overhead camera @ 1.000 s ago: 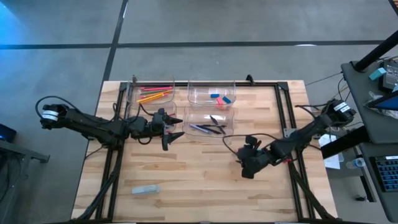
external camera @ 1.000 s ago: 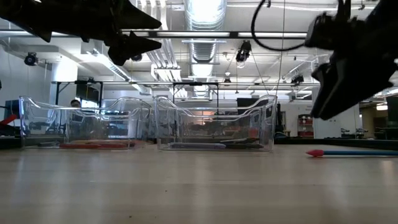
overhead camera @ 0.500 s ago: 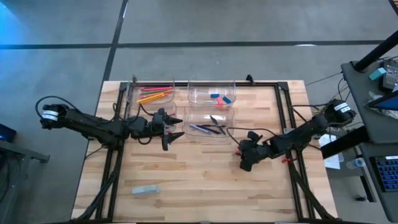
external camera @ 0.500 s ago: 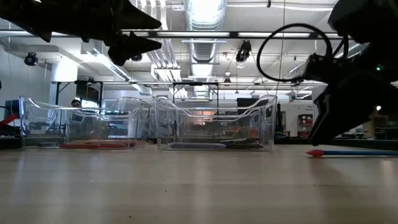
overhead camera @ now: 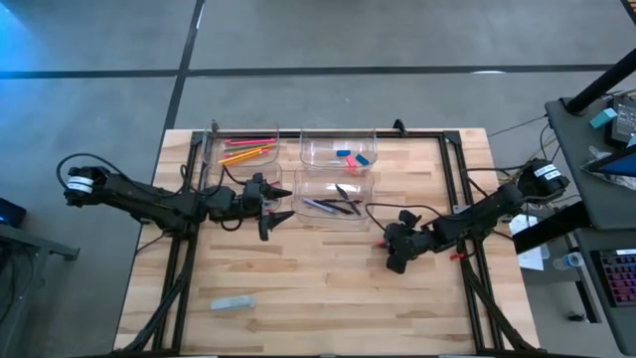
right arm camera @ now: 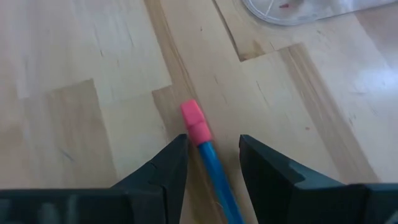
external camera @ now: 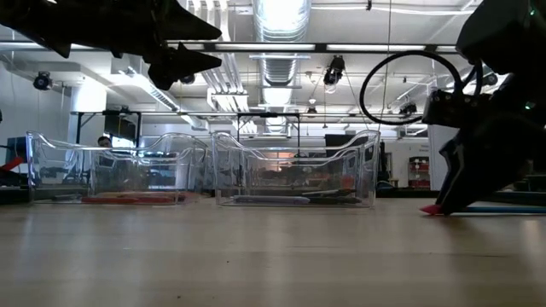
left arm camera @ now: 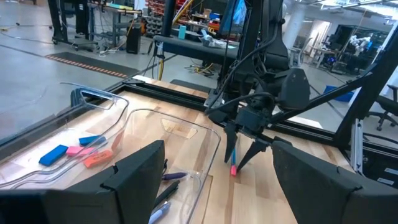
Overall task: Sort crayons/erasers/pens/pencils in bins
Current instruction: Put the blue pencil into the top left transparent bin
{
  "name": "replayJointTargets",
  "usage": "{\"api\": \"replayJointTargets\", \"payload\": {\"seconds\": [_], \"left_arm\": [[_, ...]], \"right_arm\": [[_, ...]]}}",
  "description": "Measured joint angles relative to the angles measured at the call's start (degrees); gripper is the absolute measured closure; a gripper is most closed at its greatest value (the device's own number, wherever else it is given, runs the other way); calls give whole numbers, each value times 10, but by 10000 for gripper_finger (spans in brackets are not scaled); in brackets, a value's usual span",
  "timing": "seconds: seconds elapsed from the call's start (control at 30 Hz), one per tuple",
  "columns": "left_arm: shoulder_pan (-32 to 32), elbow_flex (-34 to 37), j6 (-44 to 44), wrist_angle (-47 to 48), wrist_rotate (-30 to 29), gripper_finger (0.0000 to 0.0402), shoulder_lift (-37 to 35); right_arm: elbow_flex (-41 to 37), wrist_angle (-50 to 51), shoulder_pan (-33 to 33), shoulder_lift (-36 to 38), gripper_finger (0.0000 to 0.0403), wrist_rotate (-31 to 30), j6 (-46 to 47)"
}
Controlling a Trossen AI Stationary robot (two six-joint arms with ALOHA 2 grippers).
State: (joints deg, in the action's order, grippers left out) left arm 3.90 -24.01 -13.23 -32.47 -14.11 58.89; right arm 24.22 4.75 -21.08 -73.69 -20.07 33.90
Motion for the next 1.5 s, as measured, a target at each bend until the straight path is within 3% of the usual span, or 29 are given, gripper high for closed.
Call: {"api": "replayJointTargets", "payload": {"seconds": [0.27, 0.6, 0.97, 1.1, 1.2, 1.5], "left_arm": [[0, 0, 0, 0, 0, 119, 0], [0, 0, 0, 0, 0, 119, 0], [0, 1, 0, 1, 8, 119, 0], [1, 1, 6, 0, 74, 119, 0], [14, 1, 28, 0, 120, 119, 0], [76, -26, 138, -14, 122, 119, 39]], "right_arm": [[-11, -15, 0, 0, 278, 1, 9], [-11, -15, 0, 0, 385, 11, 10], [53, -3, 0, 1, 386, 22, -15], [96, -6, 0, 1, 387, 22, -42], [127, -11, 0, 1, 387, 21, -63], [179, -111, 0, 1, 387, 21, -138]]}}
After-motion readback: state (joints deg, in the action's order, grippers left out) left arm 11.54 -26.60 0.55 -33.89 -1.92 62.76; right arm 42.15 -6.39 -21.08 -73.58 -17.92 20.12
